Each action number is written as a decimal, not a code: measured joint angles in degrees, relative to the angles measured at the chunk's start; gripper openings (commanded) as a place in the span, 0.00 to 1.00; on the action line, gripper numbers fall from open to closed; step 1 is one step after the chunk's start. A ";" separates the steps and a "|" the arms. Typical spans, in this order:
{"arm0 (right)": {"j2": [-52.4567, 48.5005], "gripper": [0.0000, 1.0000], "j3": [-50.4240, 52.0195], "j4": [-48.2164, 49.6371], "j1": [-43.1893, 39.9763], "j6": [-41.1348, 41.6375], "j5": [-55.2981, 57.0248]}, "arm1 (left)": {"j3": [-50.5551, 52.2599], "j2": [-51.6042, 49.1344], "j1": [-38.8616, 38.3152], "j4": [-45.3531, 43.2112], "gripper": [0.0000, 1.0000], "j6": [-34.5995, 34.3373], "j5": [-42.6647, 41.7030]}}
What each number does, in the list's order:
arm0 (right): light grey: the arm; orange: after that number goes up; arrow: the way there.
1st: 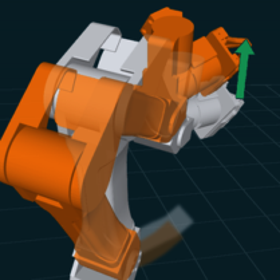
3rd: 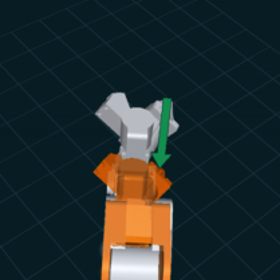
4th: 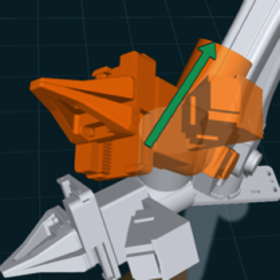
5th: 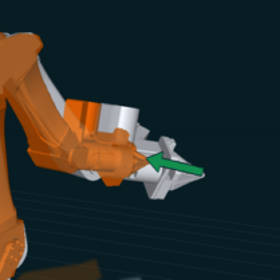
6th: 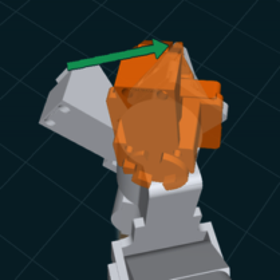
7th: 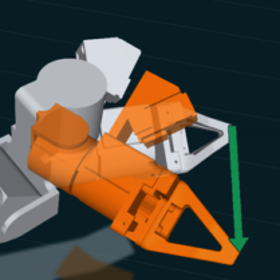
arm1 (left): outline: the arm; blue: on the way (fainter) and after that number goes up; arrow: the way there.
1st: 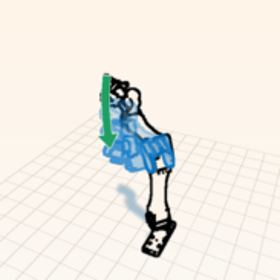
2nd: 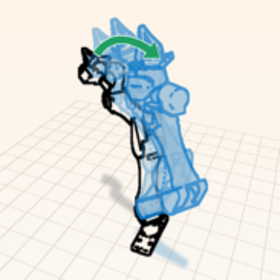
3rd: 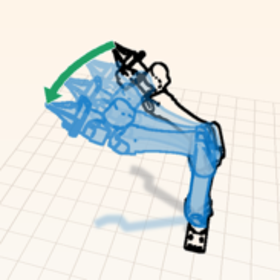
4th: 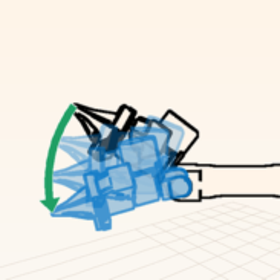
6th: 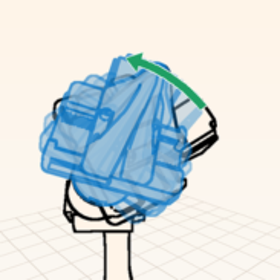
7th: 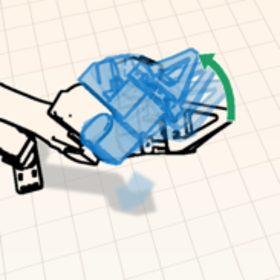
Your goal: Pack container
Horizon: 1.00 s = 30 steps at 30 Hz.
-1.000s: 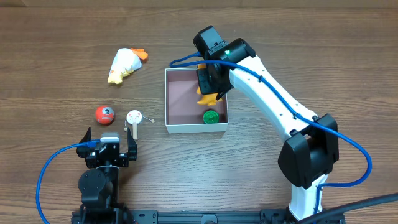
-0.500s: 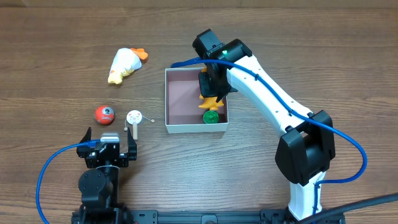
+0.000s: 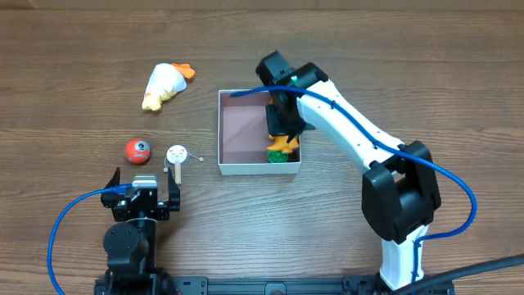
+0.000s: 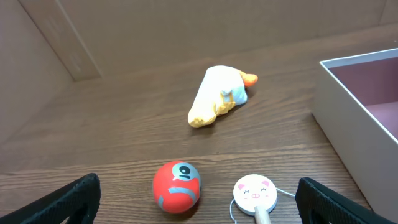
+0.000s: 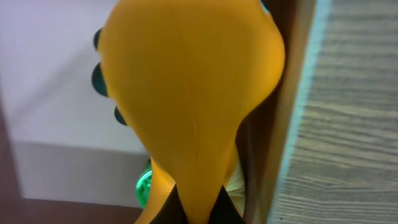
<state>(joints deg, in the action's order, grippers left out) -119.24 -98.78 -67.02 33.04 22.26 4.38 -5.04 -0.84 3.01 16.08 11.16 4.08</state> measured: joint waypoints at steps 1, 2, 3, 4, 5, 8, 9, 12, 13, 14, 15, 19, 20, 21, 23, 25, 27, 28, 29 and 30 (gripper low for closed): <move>-0.17 0.07 0.31 0.09 0.00 -0.04 0.07 | 0.00 0.00 0.00 0.00 1.00 0.00 0.00; -0.31 0.10 0.61 0.28 0.00 0.00 0.13 | 0.00 0.00 0.00 0.00 1.00 0.00 0.00; -0.35 0.25 0.72 0.42 0.00 0.04 0.13 | 0.00 0.00 0.00 0.00 1.00 0.00 0.00; -0.35 0.35 0.74 0.55 0.00 0.20 0.13 | 0.00 0.00 0.00 0.00 1.00 0.00 0.00; -0.35 0.41 0.74 0.76 0.00 0.11 0.17 | 0.00 0.00 0.00 0.00 1.00 0.00 0.00; -0.39 0.53 0.76 1.29 -0.02 0.11 0.33 | 0.00 0.00 0.00 0.00 1.00 0.00 0.00; -0.39 0.54 0.76 1.40 0.00 0.07 0.35 | 0.00 0.00 0.00 0.00 1.00 0.00 0.00; -0.39 0.55 0.76 1.75 0.00 0.22 0.33 | 0.00 0.00 0.00 0.00 1.00 0.00 0.00; -0.39 0.56 0.76 1.84 0.00 0.22 0.35 | 0.00 0.00 0.00 0.00 1.00 0.00 0.00; -0.39 0.57 0.74 1.95 0.00 0.22 0.35 | 0.00 0.00 0.00 0.00 1.00 0.00 0.00; -0.39 0.59 0.70 1.90 0.00 0.22 0.35 | 0.00 0.00 0.00 0.00 1.00 0.00 0.00; -0.42 0.60 -1.33 1.22 -0.11 0.20 0.35 | 0.00 0.00 0.00 0.00 1.00 0.00 0.00; -0.50 0.61 -2.82 0.66 -0.24 0.20 0.35 | 0.00 0.00 0.00 0.00 1.00 0.00 0.00; -0.61 0.61 -4.76 0.24 -0.39 0.20 0.33 | 0.00 0.00 0.00 0.00 1.00 0.00 0.00; -0.74 0.61 -8.90 -0.70 -0.83 0.17 0.37 | 0.00 0.00 0.00 0.00 1.00 0.00 0.00; -0.74 0.62 -13.35 -1.81 -1.40 -0.11 0.37 | 0.00 0.00 0.00 0.00 1.00 0.00 0.00; -0.74 0.64 -18.69 -3.85 -2.14 -0.59 1.01 | 0.00 0.00 0.00 0.02 1.00 0.00 0.00; -0.74 0.64 -21.09 -5.07 -2.58 -0.74 1.73 | 0.00 0.00 0.00 0.00 1.00 0.00 0.00; -0.74 0.64 -23.17 -6.43 -3.04 -0.90 2.54 | 0.00 0.00 0.00 0.00 1.00 0.00 0.00; -0.74 0.65 -26.80 -9.16 -4.33 -1.29 4.42 | 0.00 0.00 0.00 0.00 1.00 0.00 0.00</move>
<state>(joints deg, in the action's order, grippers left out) -119.98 -125.58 -76.18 28.71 20.97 8.80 -5.04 -0.84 3.01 16.08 11.16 4.08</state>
